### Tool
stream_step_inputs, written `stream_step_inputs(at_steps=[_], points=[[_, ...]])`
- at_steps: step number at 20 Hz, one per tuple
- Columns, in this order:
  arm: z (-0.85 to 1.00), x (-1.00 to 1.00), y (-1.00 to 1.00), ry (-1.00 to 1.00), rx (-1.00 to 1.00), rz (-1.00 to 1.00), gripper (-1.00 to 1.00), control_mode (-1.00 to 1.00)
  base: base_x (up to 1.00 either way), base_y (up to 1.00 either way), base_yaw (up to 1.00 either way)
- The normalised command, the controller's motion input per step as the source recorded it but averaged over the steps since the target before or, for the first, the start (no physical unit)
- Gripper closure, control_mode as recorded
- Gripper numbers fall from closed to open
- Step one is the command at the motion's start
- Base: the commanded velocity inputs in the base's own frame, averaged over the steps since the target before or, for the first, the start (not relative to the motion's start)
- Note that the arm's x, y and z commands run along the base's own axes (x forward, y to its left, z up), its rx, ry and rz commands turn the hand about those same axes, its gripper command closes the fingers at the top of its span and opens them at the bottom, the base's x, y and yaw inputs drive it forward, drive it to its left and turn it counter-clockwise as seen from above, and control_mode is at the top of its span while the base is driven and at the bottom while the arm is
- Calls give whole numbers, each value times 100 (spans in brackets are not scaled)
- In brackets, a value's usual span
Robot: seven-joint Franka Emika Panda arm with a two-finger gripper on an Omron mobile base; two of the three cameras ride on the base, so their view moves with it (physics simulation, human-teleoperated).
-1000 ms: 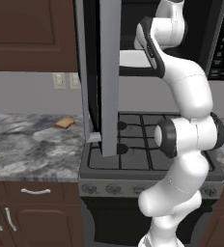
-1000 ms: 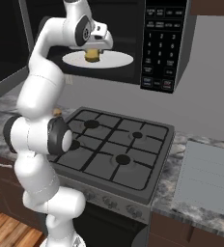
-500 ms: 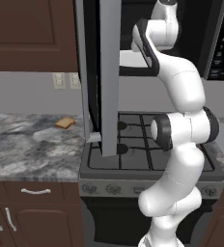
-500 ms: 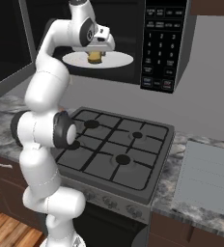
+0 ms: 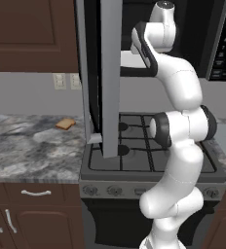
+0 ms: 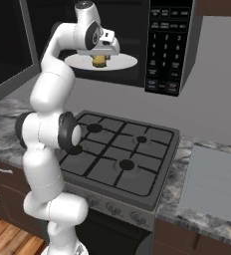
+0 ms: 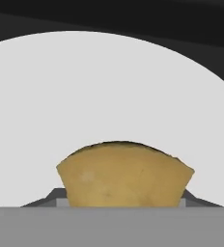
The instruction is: Place the sponge inside the microwave to prepare for sanitizing.
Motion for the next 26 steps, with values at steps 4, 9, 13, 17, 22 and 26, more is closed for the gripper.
stream_step_inputs(at_steps=[4,9,13,17,22,26], points=[[-13,16,0,0,0,0,-100,-100,0,0,0],[-3,11,0,0,0,0,-100,-100,0,0,0],[-1,10,0,0,0,0,-100,-100,0,0,0],[0,2,0,0,0,0,-100,-100,0,0,0],[10,-26,0,-15,0,0,-100,-100,0,0,0],[11,-51,0,-25,0,0,-100,-100,0,0,0]])
